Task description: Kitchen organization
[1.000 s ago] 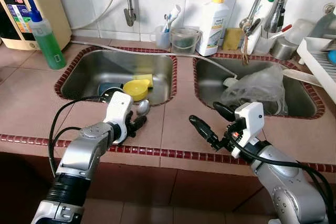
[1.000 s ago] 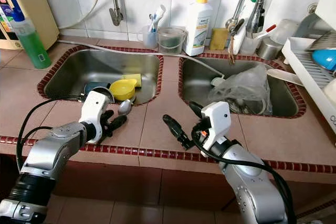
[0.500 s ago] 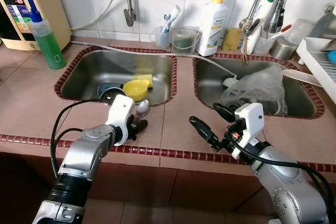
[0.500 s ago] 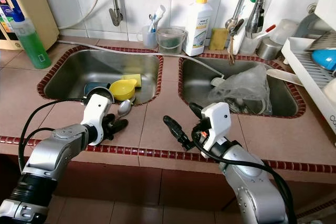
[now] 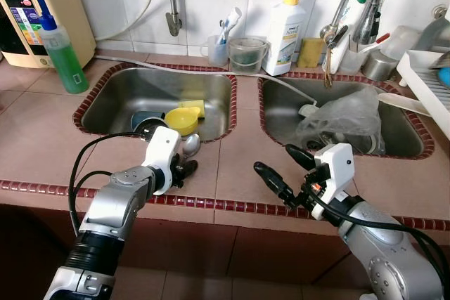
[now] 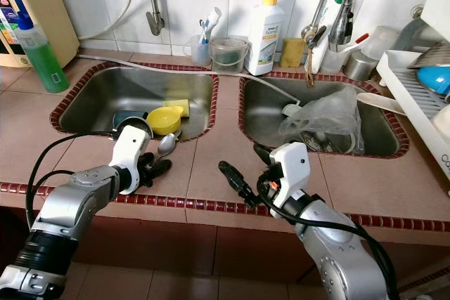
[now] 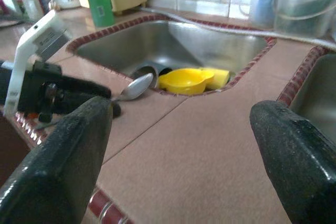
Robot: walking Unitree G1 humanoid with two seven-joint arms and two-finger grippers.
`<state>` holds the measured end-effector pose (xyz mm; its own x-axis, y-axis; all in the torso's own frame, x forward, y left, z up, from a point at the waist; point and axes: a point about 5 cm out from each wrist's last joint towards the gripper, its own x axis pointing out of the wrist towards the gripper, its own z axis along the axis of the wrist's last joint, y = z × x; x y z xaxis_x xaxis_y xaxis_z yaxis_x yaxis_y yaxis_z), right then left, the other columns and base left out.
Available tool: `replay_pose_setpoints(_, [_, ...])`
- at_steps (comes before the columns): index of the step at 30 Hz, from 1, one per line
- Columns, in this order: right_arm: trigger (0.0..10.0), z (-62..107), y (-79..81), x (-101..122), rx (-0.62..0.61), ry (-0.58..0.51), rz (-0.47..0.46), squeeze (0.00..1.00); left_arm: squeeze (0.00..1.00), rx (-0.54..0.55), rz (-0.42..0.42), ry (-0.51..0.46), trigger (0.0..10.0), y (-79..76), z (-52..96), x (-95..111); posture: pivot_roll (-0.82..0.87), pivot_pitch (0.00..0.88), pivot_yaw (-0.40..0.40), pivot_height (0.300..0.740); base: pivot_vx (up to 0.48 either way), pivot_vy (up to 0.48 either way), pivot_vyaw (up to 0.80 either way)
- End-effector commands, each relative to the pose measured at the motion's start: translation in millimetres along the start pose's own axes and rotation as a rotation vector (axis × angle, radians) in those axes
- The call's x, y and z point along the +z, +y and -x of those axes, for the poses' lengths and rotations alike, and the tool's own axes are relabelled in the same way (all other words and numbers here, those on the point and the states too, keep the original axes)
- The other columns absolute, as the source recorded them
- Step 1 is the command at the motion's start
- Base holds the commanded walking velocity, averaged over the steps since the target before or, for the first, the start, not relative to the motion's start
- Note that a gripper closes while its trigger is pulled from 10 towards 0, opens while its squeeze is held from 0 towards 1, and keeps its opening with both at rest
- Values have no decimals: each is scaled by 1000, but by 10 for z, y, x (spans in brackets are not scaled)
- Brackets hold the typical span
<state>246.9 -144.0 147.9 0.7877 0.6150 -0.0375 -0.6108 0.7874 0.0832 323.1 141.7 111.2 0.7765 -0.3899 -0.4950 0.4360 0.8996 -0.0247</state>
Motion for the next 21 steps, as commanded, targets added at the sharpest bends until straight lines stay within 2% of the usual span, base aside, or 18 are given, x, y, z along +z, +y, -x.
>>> replay_pose_setpoints(1, [10000, 20, 39, 18, 16, 6, 5, 0, 0, 0, 16, 76, 8431, -8, -39, -144, -21, 0, 0, 740, 0, 0, 0])
replay_pose_setpoints(2, [10000, 26, 41, 15, 17, 8, 7, 0, 0, -3, 13, 70, 2078, -13, -43, -134, -21, 0, 0, 740, 0, 0, 0])
replay_pose_setpoints(4, [10000, 29, 42, 13, 16, 10, 7, 0, 0, -5, 11, 68, 2078, -17, -45, -129, -23, 0, 1, 740, 0, 0, 0])
replay_pose_setpoints(5, [10000, 35, 43, 11, 15, 13, 7, 0, 0, -6, 9, 68, 0, -22, -49, -123, -25, 0, 3, 740, 0, 0, 0])
replay_pose_setpoints(21, [10000, 68, 64, 12, -4, 18, 4, 0, 0, -27, -35, 76, 0, -55, -114, -33, -42, 0, 23, 740, 0, 0, 0])
